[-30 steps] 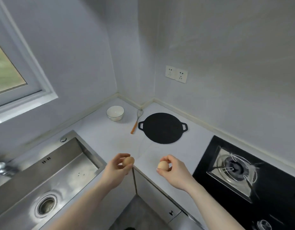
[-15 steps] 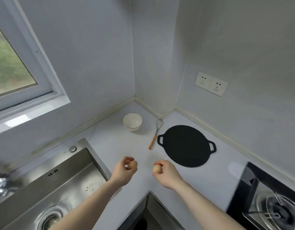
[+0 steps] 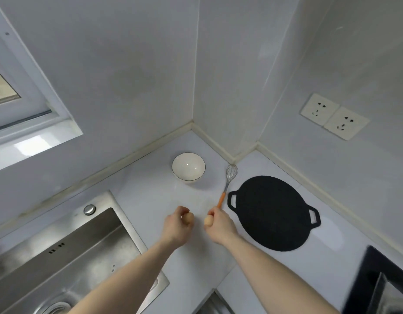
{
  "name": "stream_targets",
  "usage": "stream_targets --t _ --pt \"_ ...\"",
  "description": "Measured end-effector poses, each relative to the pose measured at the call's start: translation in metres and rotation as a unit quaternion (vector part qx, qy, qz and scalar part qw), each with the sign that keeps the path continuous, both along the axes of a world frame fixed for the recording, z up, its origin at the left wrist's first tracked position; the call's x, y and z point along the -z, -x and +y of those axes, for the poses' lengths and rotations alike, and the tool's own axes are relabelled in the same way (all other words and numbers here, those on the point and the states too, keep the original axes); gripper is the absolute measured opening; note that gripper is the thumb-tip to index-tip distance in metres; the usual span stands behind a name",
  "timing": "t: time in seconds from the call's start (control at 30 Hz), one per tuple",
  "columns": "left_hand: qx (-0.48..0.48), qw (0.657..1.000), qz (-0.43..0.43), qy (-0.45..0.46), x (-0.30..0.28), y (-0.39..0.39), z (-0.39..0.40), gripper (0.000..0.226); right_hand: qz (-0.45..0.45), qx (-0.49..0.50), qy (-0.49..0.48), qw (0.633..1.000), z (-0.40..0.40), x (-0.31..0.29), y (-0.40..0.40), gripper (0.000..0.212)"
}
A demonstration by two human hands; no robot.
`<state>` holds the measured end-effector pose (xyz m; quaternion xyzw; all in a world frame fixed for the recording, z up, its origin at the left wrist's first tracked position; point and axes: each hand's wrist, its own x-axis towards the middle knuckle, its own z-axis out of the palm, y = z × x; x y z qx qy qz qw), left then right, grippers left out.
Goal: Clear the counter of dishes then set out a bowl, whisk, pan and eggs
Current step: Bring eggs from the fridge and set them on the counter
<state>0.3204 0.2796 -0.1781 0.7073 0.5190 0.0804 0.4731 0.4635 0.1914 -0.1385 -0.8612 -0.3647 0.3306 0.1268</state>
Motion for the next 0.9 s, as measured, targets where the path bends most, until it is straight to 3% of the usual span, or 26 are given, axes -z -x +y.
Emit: stream_targets --t 0.5,0.9 --pt "0.033 0.999 0.003 0.003 0.022 -0.013 0.030 0.040 -0.026 -0.021 0.036 0.999 0.046 0.030 -0.004 0.035" --pt "0.046 0.998 -0.006 0.030 0.022 -0.003 0.030 0.049 -0.021 -0.049 0.047 0.998 0.048 0.030 -0.002 0.069"
